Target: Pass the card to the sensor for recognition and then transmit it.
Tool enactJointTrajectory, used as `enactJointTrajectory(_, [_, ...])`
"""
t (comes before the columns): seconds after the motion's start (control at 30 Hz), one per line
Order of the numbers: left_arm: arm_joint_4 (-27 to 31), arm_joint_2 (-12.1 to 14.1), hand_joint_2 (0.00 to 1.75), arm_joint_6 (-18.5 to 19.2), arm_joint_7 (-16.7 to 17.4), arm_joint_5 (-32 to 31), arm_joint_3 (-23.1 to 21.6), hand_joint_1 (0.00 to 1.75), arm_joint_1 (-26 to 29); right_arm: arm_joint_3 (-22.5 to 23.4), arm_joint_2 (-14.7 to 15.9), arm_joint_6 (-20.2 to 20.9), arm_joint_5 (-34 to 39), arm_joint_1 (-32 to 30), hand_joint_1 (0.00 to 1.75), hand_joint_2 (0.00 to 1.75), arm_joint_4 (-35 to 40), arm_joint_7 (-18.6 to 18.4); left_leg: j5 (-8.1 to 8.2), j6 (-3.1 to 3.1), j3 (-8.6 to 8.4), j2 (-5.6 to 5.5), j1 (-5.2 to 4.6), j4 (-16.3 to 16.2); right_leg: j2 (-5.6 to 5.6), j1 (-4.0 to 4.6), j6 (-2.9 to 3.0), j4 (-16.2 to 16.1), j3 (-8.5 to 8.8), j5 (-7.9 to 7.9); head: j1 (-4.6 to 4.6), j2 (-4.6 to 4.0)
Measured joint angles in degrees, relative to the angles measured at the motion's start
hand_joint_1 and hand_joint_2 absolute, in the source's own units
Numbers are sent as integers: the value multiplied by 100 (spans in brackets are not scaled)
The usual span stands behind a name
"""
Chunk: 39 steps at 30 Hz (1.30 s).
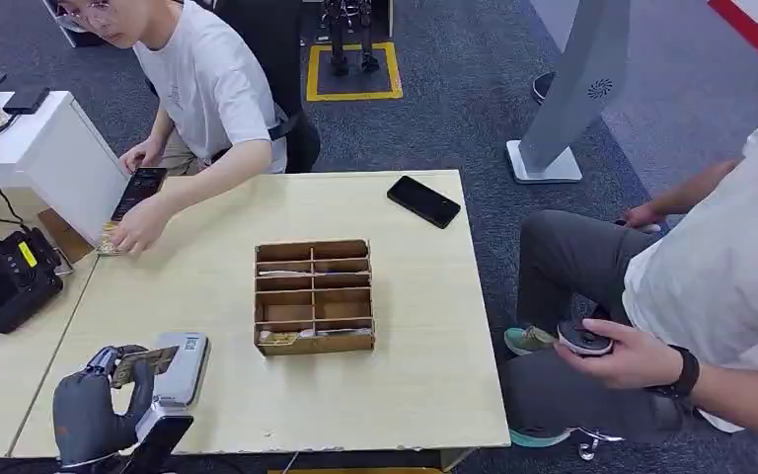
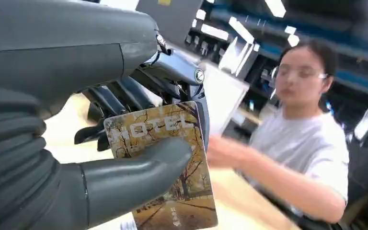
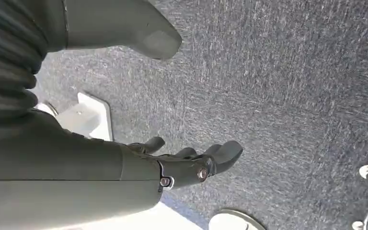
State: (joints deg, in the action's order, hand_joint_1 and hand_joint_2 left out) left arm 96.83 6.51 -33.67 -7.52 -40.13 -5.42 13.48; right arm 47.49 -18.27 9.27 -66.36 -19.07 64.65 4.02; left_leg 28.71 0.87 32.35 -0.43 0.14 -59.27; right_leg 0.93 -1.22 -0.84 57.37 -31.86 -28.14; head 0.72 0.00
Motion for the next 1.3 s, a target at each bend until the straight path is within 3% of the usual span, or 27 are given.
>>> enactJointTrajectory(0.13, [55,-135,175,895,-74,1838,22,175,-4,-17,0,-35,98,-3,0,175,0,-94,0,0,0,0,0,0,0,0,0,0,0,0,0,0])
enactJointTrajectory(0.27, [55,-199,175,1055,148,2368,63,175,-95,-15,0,-98,31,4,0,175,-22,-39,0,0,0,-1,0,-1,0,0,0,0,0,0,0,0])
enactJointTrajectory(0.67, [-126,-256,175,856,645,2293,168,175,-339,83,0,-116,-221,107,0,175,-120,94,-1,1,0,0,0,0,0,0,0,0,0,0,2,0])
enactJointTrajectory(0.87, [-472,-345,175,594,636,2118,286,175,-490,190,0,-122,-450,197,0,175,-199,241,-2,3,0,0,0,-1,0,0,-1,0,0,1,-2,0])
enactJointTrajectory(1.3, [-791,-395,175,456,726,1739,358,175,-588,356,0,-122,-664,257,0,175,-315,358,-2,3,1,0,0,-1,0,0,0,0,0,1,0,0])
